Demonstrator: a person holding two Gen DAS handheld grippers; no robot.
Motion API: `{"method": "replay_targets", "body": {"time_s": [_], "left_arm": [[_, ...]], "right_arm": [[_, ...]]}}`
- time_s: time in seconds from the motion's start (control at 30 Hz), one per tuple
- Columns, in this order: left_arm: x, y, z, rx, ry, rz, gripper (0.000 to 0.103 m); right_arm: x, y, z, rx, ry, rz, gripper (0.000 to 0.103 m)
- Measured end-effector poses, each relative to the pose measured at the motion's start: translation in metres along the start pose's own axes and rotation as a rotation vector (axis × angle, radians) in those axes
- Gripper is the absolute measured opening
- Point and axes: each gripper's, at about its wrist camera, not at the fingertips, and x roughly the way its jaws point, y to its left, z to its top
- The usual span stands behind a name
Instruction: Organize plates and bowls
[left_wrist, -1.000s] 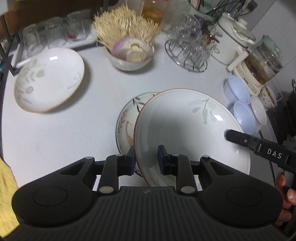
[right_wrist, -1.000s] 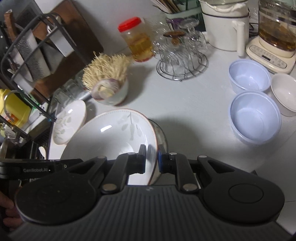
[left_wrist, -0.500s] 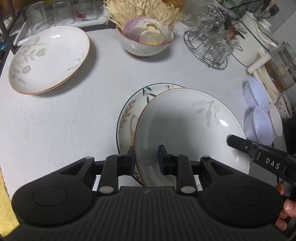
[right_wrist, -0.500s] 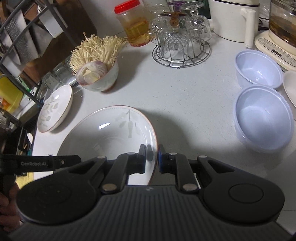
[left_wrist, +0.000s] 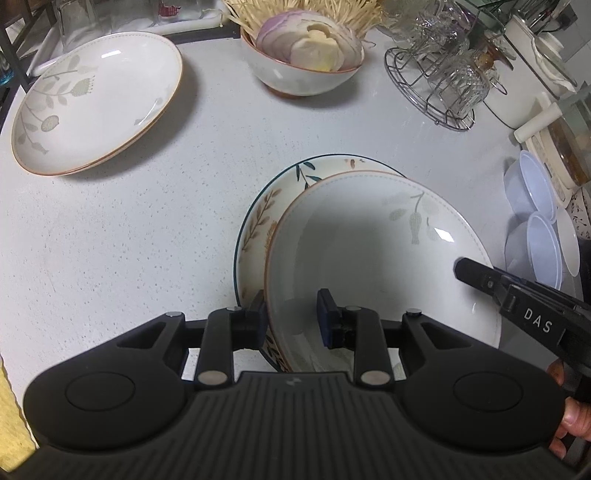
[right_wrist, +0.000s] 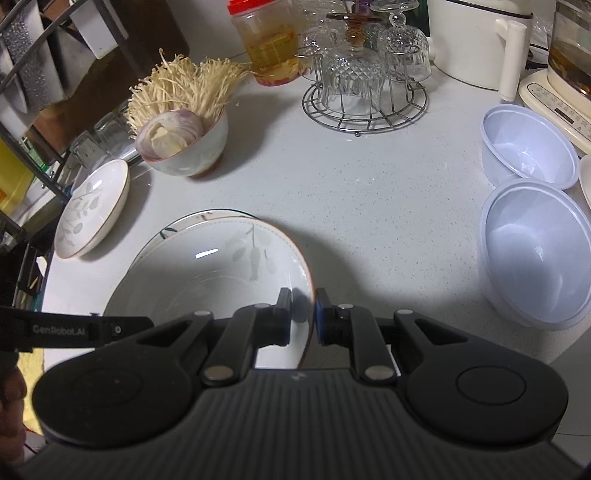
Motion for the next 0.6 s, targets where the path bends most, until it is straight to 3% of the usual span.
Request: {"method": "replay_targets", "body": {"time_s": [0.37, 0.6], "left_arm": [[0.003, -0.002, 0.007, 0.009, 0.018, 0.01, 0.032], [-0.001, 0.012, 0.013, -0.07, 0.031, -0.028, 0.032]], "right_arm": [[0.011, 0.01, 0.003, -0.046, -0.032, -0.033, 0.019], [0.021, 0.015, 0.004, -0.051, -0.029, -0.032, 0.022]]}}
